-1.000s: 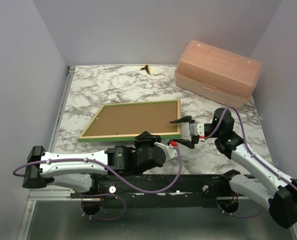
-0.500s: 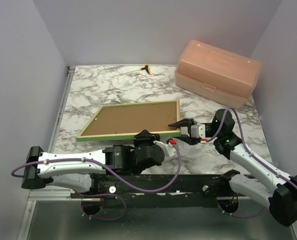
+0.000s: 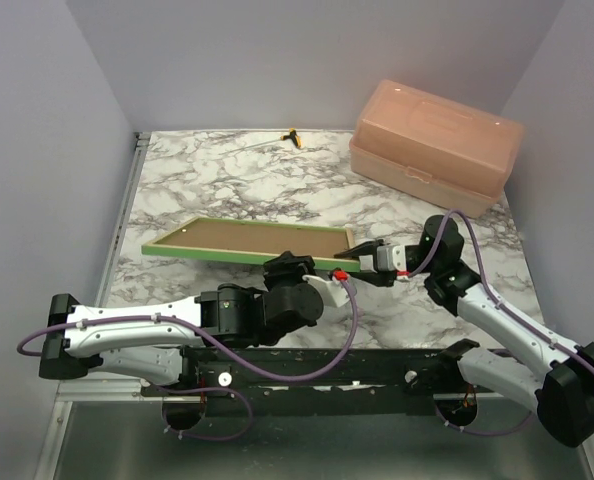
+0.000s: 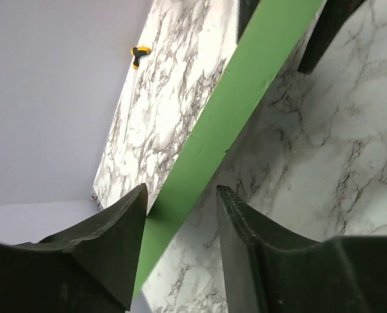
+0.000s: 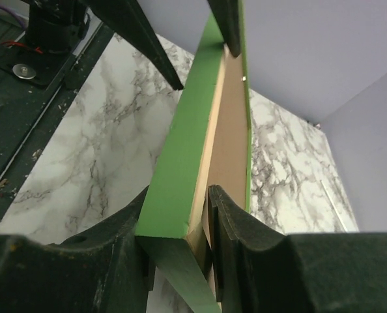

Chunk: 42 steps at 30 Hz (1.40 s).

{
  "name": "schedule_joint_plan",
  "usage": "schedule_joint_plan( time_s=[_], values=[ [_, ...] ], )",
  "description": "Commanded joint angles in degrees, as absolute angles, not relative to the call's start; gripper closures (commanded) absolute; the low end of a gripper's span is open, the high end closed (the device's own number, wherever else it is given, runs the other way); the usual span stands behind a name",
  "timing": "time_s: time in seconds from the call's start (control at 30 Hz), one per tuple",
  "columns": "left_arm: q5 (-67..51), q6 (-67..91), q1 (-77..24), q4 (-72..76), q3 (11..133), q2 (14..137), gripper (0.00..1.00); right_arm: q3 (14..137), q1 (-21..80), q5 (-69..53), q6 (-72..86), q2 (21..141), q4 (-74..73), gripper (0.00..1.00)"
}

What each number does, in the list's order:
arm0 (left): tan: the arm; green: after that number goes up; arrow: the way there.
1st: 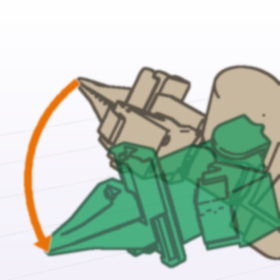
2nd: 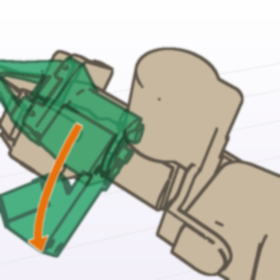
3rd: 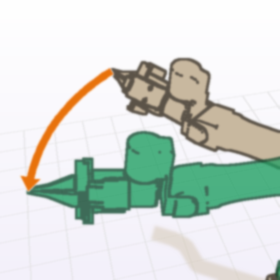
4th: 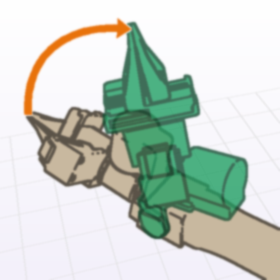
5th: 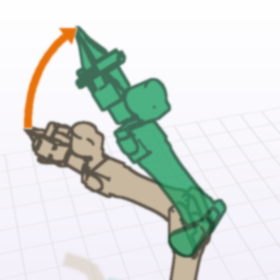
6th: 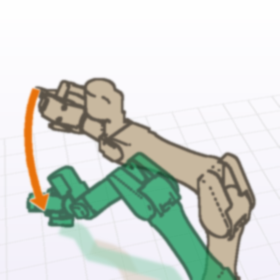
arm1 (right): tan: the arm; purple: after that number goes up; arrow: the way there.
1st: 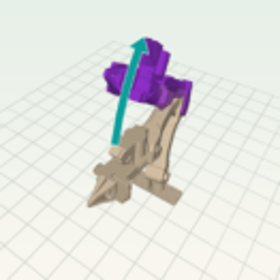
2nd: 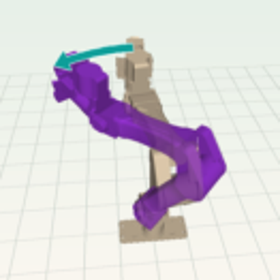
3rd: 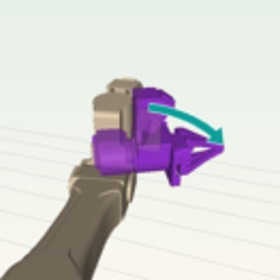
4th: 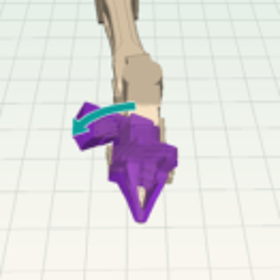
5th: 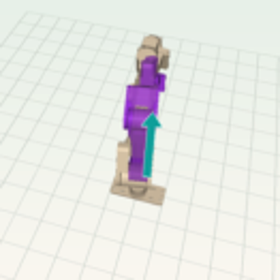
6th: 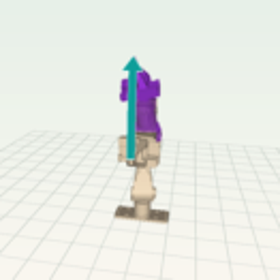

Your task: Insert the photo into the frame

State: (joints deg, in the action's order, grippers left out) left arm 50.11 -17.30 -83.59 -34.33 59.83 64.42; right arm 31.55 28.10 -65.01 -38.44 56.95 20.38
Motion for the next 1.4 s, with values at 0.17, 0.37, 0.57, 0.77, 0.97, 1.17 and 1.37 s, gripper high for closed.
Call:
schedule_joint_plan(
  time_s=[0.17,0.37,0.57,0.77,0.97,1.17,1.37],
  values=[
    [51.3,-15.9,-83.7,-32.4,61.7,62.8,0.4,34.2,28.5,-66.3,-33.0,57.9,18.5,0.88],
    [51.7,-16.2,-83.7,-32.0,62.4,62.5,0.22,34.9,28.5,-67.1,-30.9,58.8,18.8,0.91],
    [49.5,-14.7,-83.6,-31.7,65.4,60.3,0.06,36.5,28.5,-67.1,-25.5,59.7,19.7,1.0],
    [46.0,-12.5,-82.4,-31.6,69.8,58.1,0.01,38.6,28.5,-68.3,-17.7,60.0,21.1,1.0],
    [41.5,-9.8,-80.4,-33.0,74.5,57.7,0.01,40.9,28.4,-68.0,-6.6,60.2,24.4,1.0],
    [38.4,-7.1,-78.0,-33.9,76.0,57.5,0.01,44.8,28.4,-68.1,-0.2,62.3,22.2,1.0],
    [36.7,-4.5,-75.7,-34.8,75.8,56.8,0.01,47.2,28.4,-64.9,5.2,63.5,20.4,1.0]
  ],
)
